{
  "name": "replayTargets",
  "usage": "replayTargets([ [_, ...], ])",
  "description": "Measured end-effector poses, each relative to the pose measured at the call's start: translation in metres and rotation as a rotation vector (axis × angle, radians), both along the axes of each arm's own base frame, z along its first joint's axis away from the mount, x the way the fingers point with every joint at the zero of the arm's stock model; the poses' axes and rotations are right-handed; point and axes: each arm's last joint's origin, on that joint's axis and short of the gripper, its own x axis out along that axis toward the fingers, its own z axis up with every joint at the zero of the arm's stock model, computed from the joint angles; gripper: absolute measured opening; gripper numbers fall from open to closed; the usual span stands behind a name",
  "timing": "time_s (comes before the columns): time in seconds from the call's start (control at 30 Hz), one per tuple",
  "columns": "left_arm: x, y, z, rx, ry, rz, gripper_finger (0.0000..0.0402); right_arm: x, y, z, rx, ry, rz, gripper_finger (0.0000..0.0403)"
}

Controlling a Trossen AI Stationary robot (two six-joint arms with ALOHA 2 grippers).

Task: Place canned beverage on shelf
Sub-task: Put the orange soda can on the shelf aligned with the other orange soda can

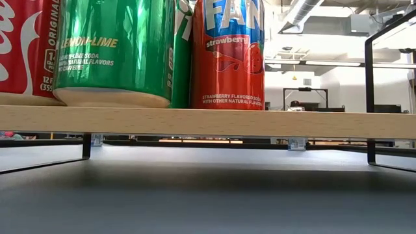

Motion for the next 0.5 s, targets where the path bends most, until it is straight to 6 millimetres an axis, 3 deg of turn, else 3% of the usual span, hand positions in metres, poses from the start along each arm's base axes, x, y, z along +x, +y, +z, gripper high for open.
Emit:
replayTargets([
  [0.17,0.001,-0.006,-0.024,-0.093,0.026,-0.070,0.0339,0.001,0.001,0.000,0.007,-0.010,0.001,0.0275],
  [0.5,0.003,0.003,-0.057,0.044,0.057,-0.230,0.0339,0.001,0.001,0.000,-0.003,-0.005,0.029,0.0276],
])
